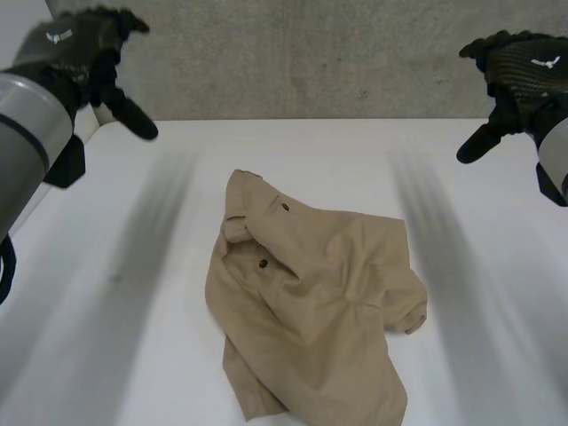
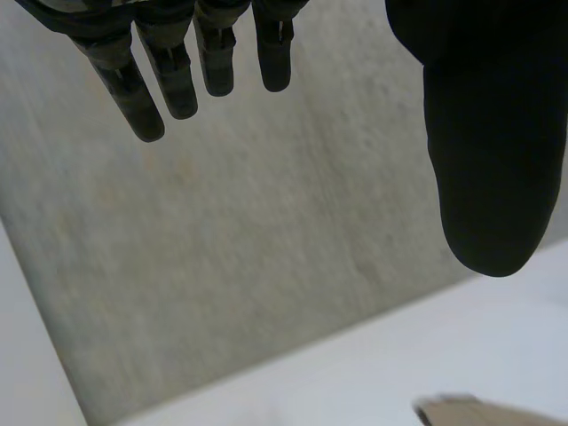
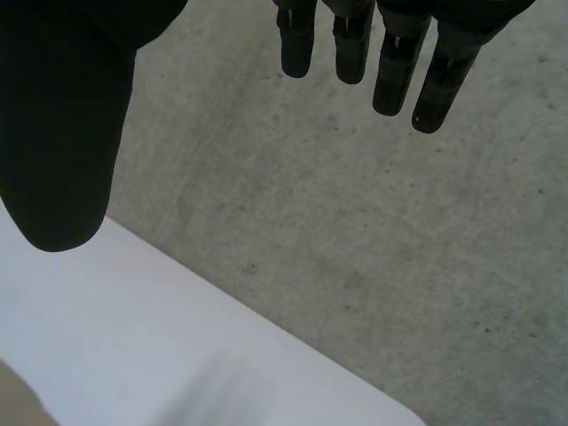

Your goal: Fold the shorts.

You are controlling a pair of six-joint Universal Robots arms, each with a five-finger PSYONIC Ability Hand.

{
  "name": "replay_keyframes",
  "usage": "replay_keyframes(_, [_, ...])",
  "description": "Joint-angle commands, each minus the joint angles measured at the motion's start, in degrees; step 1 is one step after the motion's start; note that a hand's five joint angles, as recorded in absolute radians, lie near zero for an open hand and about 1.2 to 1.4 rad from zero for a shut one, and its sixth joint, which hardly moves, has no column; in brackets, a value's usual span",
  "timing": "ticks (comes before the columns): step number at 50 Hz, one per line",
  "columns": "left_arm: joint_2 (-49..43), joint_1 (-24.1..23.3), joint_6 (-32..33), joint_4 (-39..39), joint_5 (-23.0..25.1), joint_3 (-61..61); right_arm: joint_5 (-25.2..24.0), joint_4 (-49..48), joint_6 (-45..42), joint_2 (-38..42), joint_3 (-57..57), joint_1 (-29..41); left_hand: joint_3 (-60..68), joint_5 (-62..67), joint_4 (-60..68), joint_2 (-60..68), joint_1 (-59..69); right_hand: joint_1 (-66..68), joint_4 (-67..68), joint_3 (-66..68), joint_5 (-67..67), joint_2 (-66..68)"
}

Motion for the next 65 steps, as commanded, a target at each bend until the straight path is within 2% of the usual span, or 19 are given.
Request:
replay_keyframes(1, [1.1,0.4,-0.2,-3.5,1.4,-2.8,-0.2,0.9,-0.2,-1.1,-0.4,-0.6,-2.1,-1.8,-1.5,-1.2,-2.0,2.1,-3.4,-1.7,-3.6,-1.4])
replay_keyframes(14, [3.7,0.0,0.3,-3.4,-0.1,-4.1,-0.3,2.2,-0.3,-1.5,-0.4,-0.6,-2.3,-2.0,-1.6,-1.3,-2.2,2.1,-3.4,-1.7,-3.6,-1.4])
replay_keyframes(20, [2.6,-0.2,0.3,-1.0,-0.1,-4.6,-1.0,2.2,-1.2,-1.5,-0.4,-0.3,-2.3,-2.0,-1.6,-1.3,-2.2,2.1,-3.4,-1.7,-3.6,-1.4])
replay_keyframes(27, [-6.7,-0.3,0.5,7.5,0.4,-5.5,-9.4,1.8,-15.8,-0.5,1.9,-0.2,-3.0,-2.7,-2.4,-2.1,-2.9,2.1,-3.4,-1.7,-3.6,-1.4])
replay_keyframes(32, [-18.4,-0.3,1.0,10.7,0.5,-3.5,-10.5,2.0,-22.0,0.6,2.8,0.1,-1.8,-1.5,-1.1,-0.8,-1.7,2.1,-3.4,-1.7,-3.6,-1.4])
replay_keyframes(40, [-31.2,-3.2,1.9,9.9,2.4,2.1,-9.7,2.0,-22.6,4.1,3.0,0.3,0.6,0.8,1.2,1.5,0.7,2.1,-3.4,-1.7,-3.6,-1.4])
replay_keyframes(48, [-33.5,-4.0,1.3,6.1,4.6,5.3,-9.6,1.9,-22.7,4.6,4.1,0.4,9.6,9.9,10.3,10.6,9.7,2.1,-3.4,-1.7,-3.6,-1.4])
replay_keyframes(56, [-35.0,-4.0,-4.3,1.4,4.9,7.9,-9.6,1.8,-22.7,5.8,4.3,0.5,10.2,10.4,10.8,11.1,10.2,2.1,-3.4,-1.7,-3.6,-1.4])
replay_keyframes(60, [-35.2,-4.2,-5.6,0.9,7.7,8.2,-9.6,1.8,-22.7,6.2,4.3,0.5,7.8,8.1,8.5,8.8,7.9,2.1,-3.4,-1.7,-3.6,-1.4])
replay_keyframes(63, [-35.2,-4.4,-6.1,0.9,11.5,8.7,-9.6,1.8,-22.8,6.7,4.3,0.5,3.8,4.1,4.4,4.7,3.9,2.1,-3.4,-1.7,-3.6,-1.4])
replay_keyframes(65, [-35.9,-5.0,-6.1,1.1,12.0,9.7,-9.6,1.8,-22.8,7.4,4.4,0.5,3.8,4.0,4.4,4.7,3.9,2.1,-3.4,-1.7,-3.6,-1.4])
